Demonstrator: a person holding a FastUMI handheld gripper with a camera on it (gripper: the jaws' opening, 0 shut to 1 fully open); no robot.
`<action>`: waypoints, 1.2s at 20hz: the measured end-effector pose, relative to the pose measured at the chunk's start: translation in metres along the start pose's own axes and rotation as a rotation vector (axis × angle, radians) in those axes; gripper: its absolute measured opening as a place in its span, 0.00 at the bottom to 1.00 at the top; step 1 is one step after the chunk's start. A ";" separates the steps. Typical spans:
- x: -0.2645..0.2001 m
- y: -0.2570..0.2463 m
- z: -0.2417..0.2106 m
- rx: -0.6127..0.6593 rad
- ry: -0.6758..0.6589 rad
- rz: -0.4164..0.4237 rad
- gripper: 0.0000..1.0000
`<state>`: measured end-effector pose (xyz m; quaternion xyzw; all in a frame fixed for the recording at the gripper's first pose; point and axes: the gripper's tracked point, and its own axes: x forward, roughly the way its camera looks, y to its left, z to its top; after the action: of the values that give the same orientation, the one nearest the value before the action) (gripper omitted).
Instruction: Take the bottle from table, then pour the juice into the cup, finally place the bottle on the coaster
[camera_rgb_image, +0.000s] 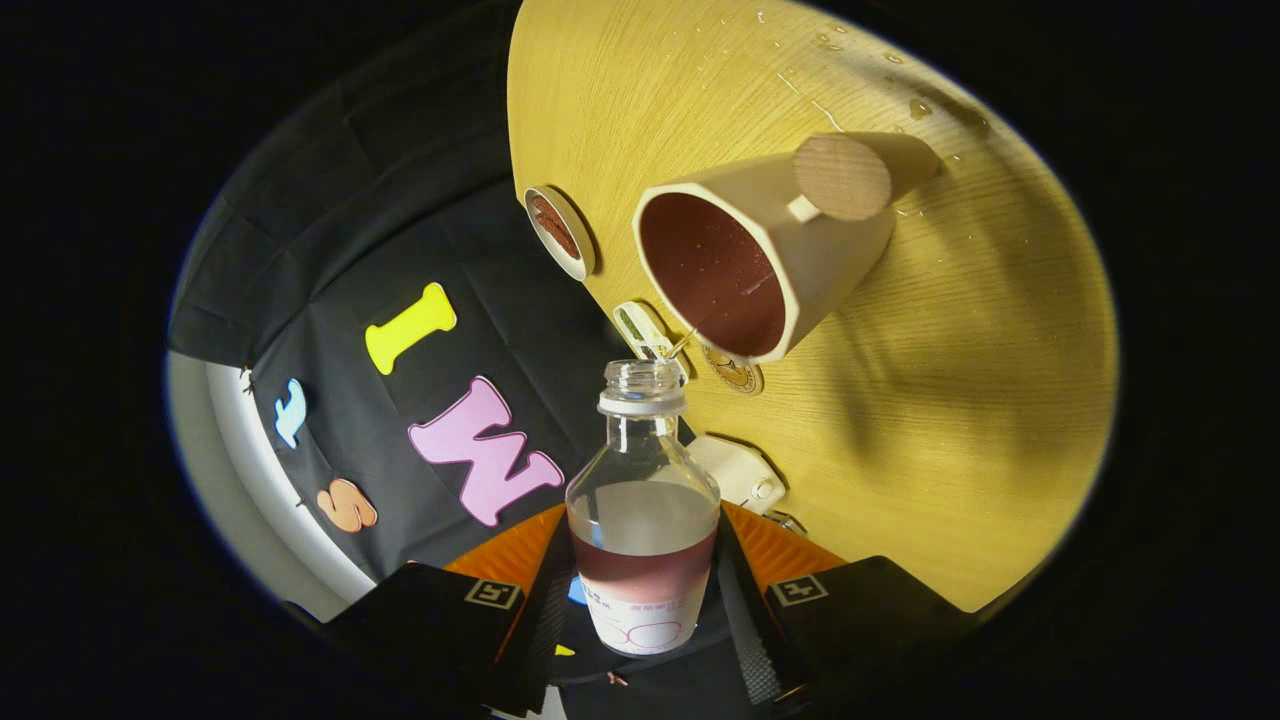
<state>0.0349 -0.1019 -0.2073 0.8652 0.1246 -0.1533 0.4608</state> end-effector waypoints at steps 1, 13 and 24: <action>0.000 0.003 -0.001 0.016 -0.001 0.012 0.75; -0.009 0.048 -0.008 0.152 -0.030 0.134 0.75; -0.017 0.066 -0.022 0.195 -0.047 0.201 0.75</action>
<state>0.0460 -0.1211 -0.1390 0.9101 0.0110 -0.1378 0.3905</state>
